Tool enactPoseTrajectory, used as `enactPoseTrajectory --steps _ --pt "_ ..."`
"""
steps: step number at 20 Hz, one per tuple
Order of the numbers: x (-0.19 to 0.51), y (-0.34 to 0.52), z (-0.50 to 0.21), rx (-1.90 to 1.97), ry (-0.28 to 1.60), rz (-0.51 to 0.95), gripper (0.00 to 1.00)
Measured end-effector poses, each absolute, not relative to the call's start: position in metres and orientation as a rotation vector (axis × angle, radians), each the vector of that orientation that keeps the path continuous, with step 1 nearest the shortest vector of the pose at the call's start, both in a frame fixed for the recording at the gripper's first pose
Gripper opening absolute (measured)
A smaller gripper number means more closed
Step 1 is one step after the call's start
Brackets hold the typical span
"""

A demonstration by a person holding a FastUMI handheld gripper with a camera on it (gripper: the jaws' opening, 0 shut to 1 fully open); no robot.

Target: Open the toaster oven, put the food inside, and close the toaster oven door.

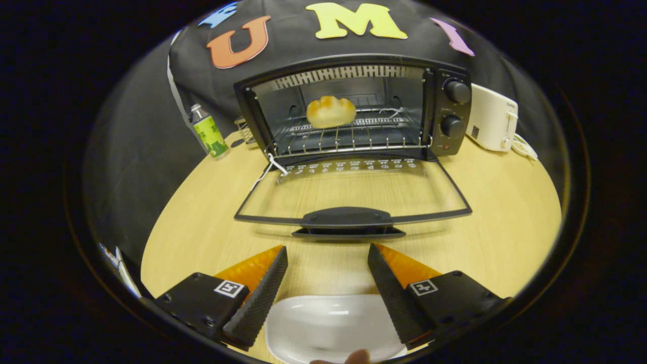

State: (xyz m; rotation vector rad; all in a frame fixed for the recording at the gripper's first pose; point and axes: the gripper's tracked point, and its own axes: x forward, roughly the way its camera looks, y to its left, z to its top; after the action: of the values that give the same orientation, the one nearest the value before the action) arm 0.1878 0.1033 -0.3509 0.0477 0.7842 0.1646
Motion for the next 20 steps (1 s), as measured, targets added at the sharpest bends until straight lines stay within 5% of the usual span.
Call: enactPoseTrajectory --steps 20 --pt "0.213 0.106 -0.214 -0.059 0.383 0.135 1.00"
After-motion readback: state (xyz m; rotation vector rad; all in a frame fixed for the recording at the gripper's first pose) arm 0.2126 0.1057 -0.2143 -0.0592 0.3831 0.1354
